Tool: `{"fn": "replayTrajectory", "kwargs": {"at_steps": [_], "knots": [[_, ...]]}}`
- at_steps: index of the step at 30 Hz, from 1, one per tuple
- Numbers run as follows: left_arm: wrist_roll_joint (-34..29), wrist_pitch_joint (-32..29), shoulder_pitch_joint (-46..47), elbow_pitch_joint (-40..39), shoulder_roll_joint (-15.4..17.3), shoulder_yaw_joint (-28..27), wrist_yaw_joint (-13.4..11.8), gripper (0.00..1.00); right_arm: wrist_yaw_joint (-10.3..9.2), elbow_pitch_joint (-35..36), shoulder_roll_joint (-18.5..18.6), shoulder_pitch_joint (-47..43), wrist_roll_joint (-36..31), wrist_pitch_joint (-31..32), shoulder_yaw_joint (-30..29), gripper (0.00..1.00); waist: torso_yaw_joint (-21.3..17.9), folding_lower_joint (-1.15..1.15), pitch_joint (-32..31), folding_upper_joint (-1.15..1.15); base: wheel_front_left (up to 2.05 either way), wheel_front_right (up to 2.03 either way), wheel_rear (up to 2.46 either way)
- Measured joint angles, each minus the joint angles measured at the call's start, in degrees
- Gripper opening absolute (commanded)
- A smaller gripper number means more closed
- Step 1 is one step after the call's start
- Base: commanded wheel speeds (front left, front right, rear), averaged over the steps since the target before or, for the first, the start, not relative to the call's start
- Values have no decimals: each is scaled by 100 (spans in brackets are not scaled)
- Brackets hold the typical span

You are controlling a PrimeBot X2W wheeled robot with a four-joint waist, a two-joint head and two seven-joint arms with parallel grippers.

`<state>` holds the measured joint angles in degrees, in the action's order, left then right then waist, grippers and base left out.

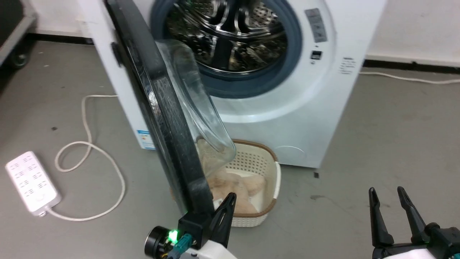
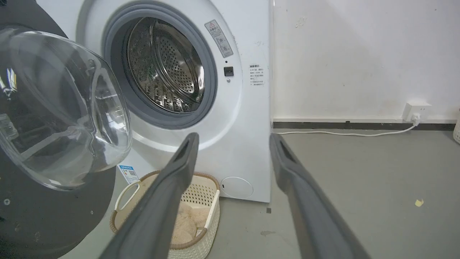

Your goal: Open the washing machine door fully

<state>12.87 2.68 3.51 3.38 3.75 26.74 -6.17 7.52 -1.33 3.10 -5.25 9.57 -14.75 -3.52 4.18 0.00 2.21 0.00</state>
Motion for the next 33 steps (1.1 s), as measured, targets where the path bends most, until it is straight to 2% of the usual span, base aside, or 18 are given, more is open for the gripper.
{"fn": "replayTrajectory", "kwargs": {"at_steps": [8,19,25,29,30,33], "knots": [[51,75,-157,27,125,-124,-126,0,0,-73,-3,-39,18,0,-36,100,626,0,-118,0,0,0,0],[246,66,-210,-135,597,-853,-431,0,0,-187,-5,-33,16,0,90,100,1571,0,-127,0,0,0,0],[531,35,-108,-125,990,-1549,-565,0,0,-203,-7,24,-42,0,151,100,1645,1,99,0,0,0,0],[736,-60,67,-96,1332,-2050,-604,0,0,-181,-8,136,-160,1,159,100,1571,1,337,0,0,0,0],[883,-68,191,-41,1508,-2353,-614,0,0,-152,-9,190,-209,4,115,100,1518,1,478,0,0,0,0],[1018,-69,309,88,1684,-2615,-624,0,0,-123,-8,226,-252,20,66,100,1464,1,623,0,0,0,0]]}}
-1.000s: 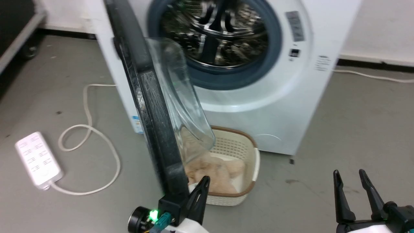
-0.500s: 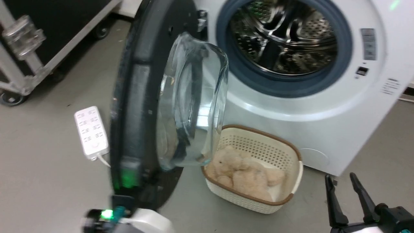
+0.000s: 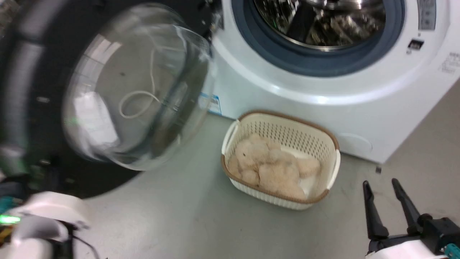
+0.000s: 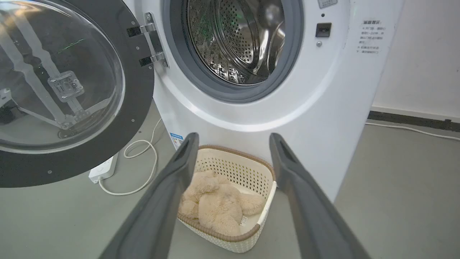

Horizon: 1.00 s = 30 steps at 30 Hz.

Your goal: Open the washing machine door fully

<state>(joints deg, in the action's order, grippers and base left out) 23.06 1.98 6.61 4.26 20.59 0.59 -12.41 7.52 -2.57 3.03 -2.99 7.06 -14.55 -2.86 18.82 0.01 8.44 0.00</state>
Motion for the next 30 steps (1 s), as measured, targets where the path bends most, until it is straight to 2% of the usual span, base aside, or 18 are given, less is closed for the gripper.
{"fn": "replayTrajectory", "kwargs": {"at_steps": [4,14,23,26,30], "knots": [[318,34,363,556,424,-505,162,0,0,57,24,38,-10,40,-67,100,-144,0,336,0,0,0,0],[533,263,1204,1782,956,-803,489,0,0,194,108,218,-32,91,-129,100,-372,0,750,0,0,0,0],[359,943,1304,2148,882,-672,545,0,0,219,105,237,-77,74,-293,100,-479,-1,561,0,0,0,0],[204,1042,1199,1922,781,-513,524,0,2,226,85,238,-122,31,-584,100,-519,-1,376,0,0,0,0],[86,1138,882,1217,521,-379,397,0,1,236,67,236,-149,7,-684,100,-610,-2,83,0,0,0,0]]}}
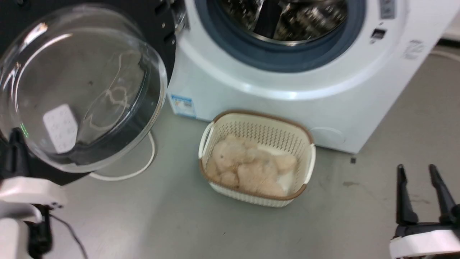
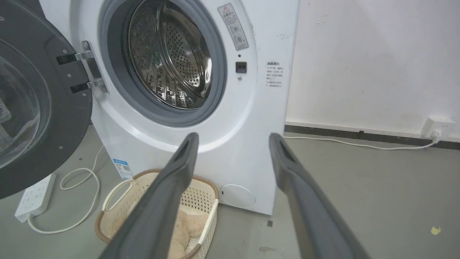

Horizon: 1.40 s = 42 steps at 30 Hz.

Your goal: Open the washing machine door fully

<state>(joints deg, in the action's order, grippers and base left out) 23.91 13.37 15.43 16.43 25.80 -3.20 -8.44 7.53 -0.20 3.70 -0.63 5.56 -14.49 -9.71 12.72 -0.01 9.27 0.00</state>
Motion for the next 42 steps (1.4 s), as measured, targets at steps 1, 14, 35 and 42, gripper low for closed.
{"fn": "replayTrajectory", "kwargs": {"at_steps": [1,14,35,42], "knots": [[5,27,-108,-210,-88,-12,-57,0,0,3,-5,1,-9,-2,27,100,-41,0,-68,0,0,0,0],[-353,75,-1432,-1709,-968,1011,-201,0,0,101,-53,-231,-109,-25,415,100,-842,-1,-729,0,0,0,0],[-1066,132,-1890,-1314,-1291,1517,-152,100,0,-69,-59,-481,57,-25,622,100,-1191,1,-954,0,0,0,0],[-1121,132,-1890,-1299,-1357,1510,-138,100,0,-114,-59,-481,66,-25,635,100,-1177,0,-979,0,0,0,0]]}}
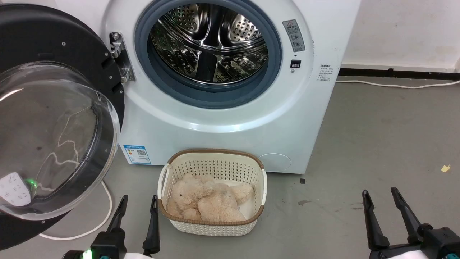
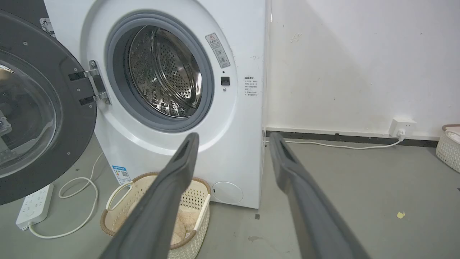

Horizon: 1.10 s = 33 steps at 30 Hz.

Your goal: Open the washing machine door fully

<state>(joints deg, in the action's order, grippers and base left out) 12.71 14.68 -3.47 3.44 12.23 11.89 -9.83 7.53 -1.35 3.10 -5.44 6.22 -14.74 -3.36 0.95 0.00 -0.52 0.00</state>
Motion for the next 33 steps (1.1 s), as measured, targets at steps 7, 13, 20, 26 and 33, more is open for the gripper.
{"fn": "replayTrajectory", "kwargs": {"at_steps": [7,13,20,26,33], "knots": [[-1,0,1,-14,-30,-32,44,100,0,-16,0,1,42,0,19,100,15,0,3,0,0,0,0],[3,-11,1,-14,-35,-20,69,0,1,-16,1,2,40,8,16,0,16,0,5,0,0,0,0],[-27,-90,2,-20,-73,-70,99,0,1,-15,1,3,35,82,26,0,10,0,7,0,0,0,0],[-103,-156,2,-25,-101,-136,146,0,1,-13,1,12,-3,155,43,0,4,0,10,0,0,0,0],[-162,-227,4,-43,-160,-188,194,0,1,-10,1,27,-22,226,62,0,-2,0,12,0,0,0,0]]}}
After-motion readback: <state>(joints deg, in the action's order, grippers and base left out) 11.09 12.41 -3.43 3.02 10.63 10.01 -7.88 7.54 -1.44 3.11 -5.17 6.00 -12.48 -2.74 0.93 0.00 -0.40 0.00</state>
